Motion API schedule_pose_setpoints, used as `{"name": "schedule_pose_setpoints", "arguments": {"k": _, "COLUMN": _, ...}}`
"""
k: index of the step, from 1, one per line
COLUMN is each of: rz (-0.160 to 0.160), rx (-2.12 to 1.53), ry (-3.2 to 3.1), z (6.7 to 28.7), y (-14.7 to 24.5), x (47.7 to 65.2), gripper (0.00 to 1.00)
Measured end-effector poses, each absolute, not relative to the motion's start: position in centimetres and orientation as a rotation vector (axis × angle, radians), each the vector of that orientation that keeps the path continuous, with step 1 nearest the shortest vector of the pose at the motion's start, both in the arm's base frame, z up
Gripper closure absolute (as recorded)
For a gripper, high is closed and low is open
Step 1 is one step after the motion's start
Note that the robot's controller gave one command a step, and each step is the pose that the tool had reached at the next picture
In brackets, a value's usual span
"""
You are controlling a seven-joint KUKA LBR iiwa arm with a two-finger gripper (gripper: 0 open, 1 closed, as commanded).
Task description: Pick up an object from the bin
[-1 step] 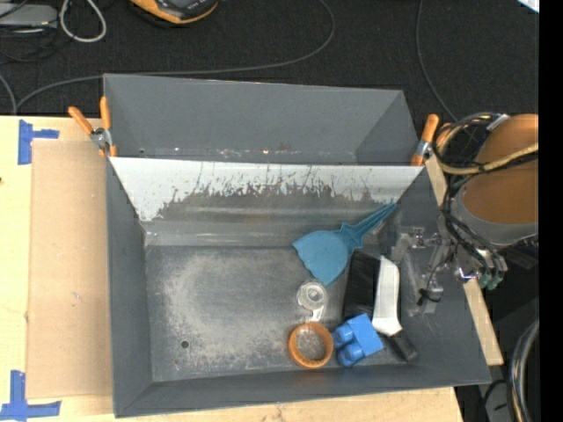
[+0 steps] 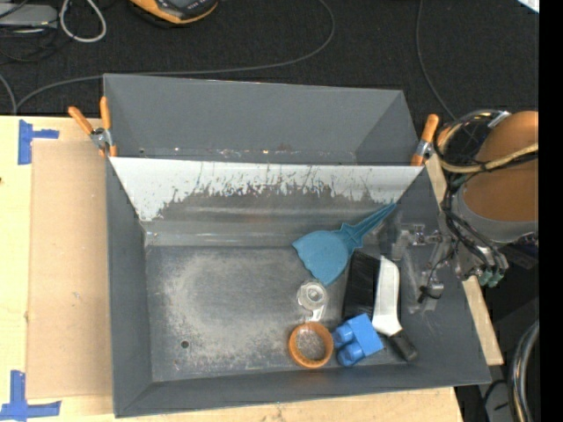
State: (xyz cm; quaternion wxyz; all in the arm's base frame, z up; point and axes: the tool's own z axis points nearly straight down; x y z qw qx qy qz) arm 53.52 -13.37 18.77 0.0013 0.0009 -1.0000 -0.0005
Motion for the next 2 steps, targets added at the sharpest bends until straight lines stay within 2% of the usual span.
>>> {"name": "schedule_pose_setpoints", "arguments": {"k": 1, "rz": -0.012, "rx": 0.918, "ry": -2.998, "z": 7.2, "y": -10.9, "x": 50.1, "gripper": 0.00}}
{"name": "schedule_pose_setpoints", "arguments": {"k": 2, "rz": -0.002, "rx": 0.830, "ry": -3.030, "z": 12.2, "y": -9.6, "x": 48.9, "gripper": 0.00}}
